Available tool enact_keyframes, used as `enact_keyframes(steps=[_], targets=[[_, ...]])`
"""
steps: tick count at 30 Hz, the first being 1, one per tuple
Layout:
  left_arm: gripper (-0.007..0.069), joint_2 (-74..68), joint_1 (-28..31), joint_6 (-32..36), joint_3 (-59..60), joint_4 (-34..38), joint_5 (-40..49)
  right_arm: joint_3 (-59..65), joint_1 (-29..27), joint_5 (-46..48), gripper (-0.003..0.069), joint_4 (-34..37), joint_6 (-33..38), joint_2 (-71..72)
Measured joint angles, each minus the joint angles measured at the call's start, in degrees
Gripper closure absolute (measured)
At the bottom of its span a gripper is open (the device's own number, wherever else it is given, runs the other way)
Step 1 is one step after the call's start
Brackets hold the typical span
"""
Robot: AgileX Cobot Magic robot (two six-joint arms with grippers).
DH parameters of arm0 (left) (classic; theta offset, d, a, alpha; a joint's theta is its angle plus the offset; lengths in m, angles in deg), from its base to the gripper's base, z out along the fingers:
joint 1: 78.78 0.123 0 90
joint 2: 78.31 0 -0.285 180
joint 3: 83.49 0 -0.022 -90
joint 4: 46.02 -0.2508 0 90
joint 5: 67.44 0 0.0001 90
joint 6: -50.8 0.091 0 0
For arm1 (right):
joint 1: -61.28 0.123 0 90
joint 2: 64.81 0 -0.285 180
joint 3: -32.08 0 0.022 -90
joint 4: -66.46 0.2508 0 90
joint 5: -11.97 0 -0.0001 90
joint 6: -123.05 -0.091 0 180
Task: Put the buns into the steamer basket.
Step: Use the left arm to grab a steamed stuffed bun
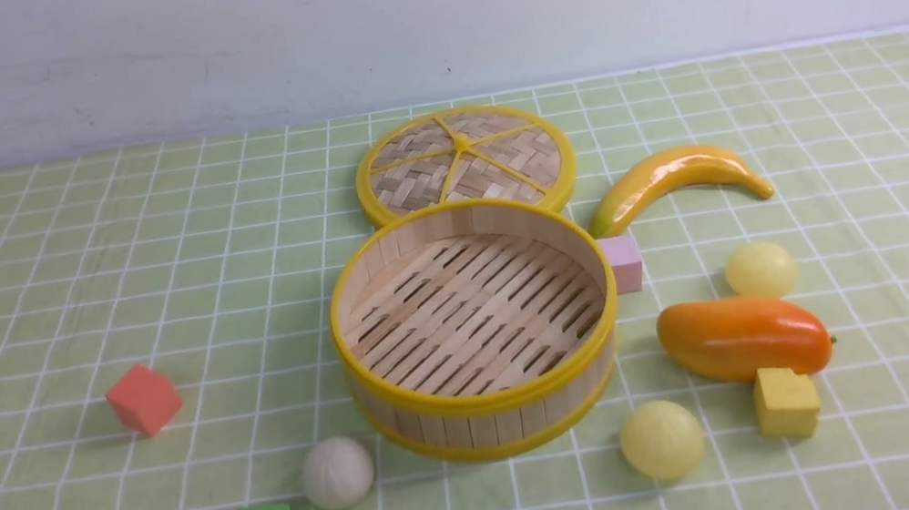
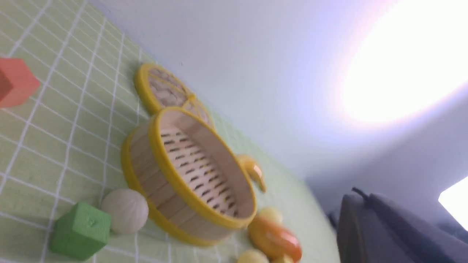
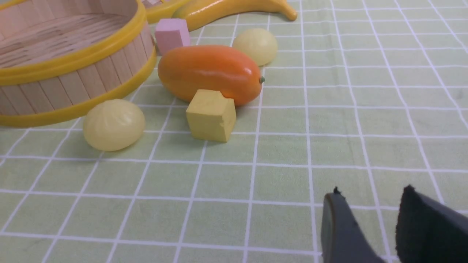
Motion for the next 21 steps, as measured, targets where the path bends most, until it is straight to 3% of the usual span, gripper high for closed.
enact_keyframes(steps=[5, 6, 8, 13, 19, 21], targets=[[0.0638, -26.1, 0.0, 4.5, -16.6, -13.3, 22.2, 0.0, 0.0, 0.0, 0.0419, 0.0, 0.0, 0.0], [0.0638, -27.2, 0.0, 4.6, -17.2, -13.3, 22.2, 0.0, 0.0, 0.0, 0.0419, 0.0, 0.0, 0.0], [0.0638, -39.7, 0.0, 5.3, -23.0, -19.8, 27.3, 0.0, 0.0, 0.0, 0.0419, 0.0, 0.0, 0.0], [0.0638, -59.1, -1.9, 6.7, -30.1, -22.3, 27.6, 0.0, 0.0, 0.0, 0.0419, 0.0, 0.0, 0.0], [0.0638, -70.3, -15.6, 4.2, -36.2, -29.1, 26.4, 0.0, 0.0, 0.0, 0.0419, 0.0, 0.0, 0.0], [0.0638, -72.3, -17.8, 2.8, -38.1, -31.7, 25.3, 0.0, 0.0, 0.0, 0.0419, 0.0, 0.0, 0.0]])
